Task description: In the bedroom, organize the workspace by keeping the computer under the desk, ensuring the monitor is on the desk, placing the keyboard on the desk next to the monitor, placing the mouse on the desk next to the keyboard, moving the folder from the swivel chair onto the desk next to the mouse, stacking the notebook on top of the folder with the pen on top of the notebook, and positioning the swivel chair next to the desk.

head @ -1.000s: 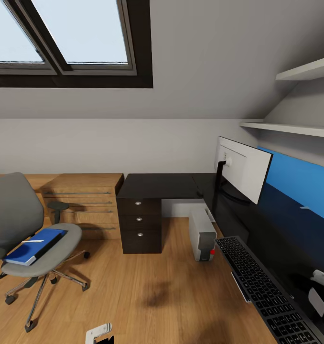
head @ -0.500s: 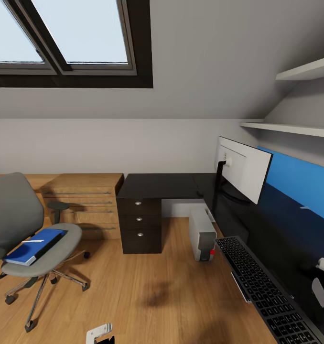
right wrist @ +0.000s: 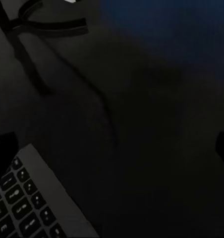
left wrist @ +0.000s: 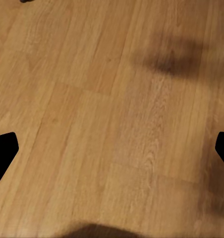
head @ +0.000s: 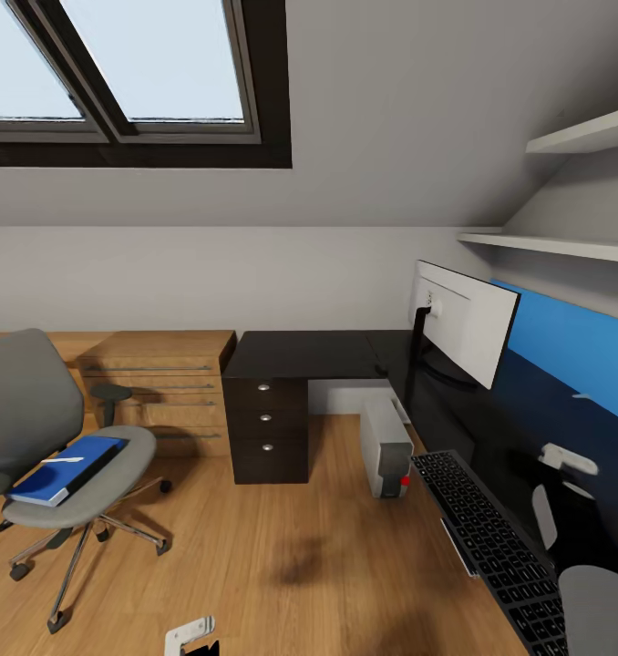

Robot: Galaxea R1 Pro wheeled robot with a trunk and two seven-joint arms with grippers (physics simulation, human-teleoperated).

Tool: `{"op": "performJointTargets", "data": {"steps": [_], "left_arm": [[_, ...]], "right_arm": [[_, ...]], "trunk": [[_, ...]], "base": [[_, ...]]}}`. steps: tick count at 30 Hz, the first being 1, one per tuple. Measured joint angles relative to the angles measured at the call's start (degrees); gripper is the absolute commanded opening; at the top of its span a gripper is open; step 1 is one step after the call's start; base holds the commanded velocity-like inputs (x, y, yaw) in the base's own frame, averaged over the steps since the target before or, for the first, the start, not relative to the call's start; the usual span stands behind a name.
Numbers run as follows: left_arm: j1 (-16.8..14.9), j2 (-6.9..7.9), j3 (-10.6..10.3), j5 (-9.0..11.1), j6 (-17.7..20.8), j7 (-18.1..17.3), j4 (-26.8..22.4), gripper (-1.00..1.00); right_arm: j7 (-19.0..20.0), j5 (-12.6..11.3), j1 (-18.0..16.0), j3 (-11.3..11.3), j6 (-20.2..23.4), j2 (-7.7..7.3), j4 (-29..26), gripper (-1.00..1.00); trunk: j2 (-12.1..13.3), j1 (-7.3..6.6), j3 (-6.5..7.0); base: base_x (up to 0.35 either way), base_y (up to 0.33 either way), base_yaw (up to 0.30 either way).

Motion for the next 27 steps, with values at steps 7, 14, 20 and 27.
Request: {"op": "performJointTargets", "data": {"steps": [7, 14, 20, 27], "left_arm": [[0.0, -0.03, 0.1, 0.0, 0.0, 0.0, 0.0, 1.0], [0.0, -0.03, 0.1, 0.1, 0.0, 0.0, 0.0, 1.0], [0.0, -0.03, 0.1, 0.1, 0.0, 0.0, 0.0, 1.0], [0.0, -0.03, 0.1, 0.1, 0.0, 0.0, 0.0, 1.0]], "right_arm": [[-0.1, 1.7, 0.1, 0.1, 3.0, 2.04, -1.7, 1.0], [0.0, 1.8, 0.2, 0.1, 3.2, 2.29, -1.6, 1.0], [0.0, 1.7, 0.2, 0.1, 3.2, 2.37, -1.5, 1.0], [0.0, 1.7, 0.2, 0.1, 2.9, 2.39, -1.3, 1.0]], "trunk": [[0.0, 0.01, 0.0], [0.0, 0.03, 0.0], [0.0, 0.03, 0.0], [0.0, 0.03, 0.0]], "base": [[-0.036, 0.0, 0.0], [-0.251, 0.0, 0.0], [-0.318, 0.0, 0.0], [-0.326, 0.0, 0.0]]}}
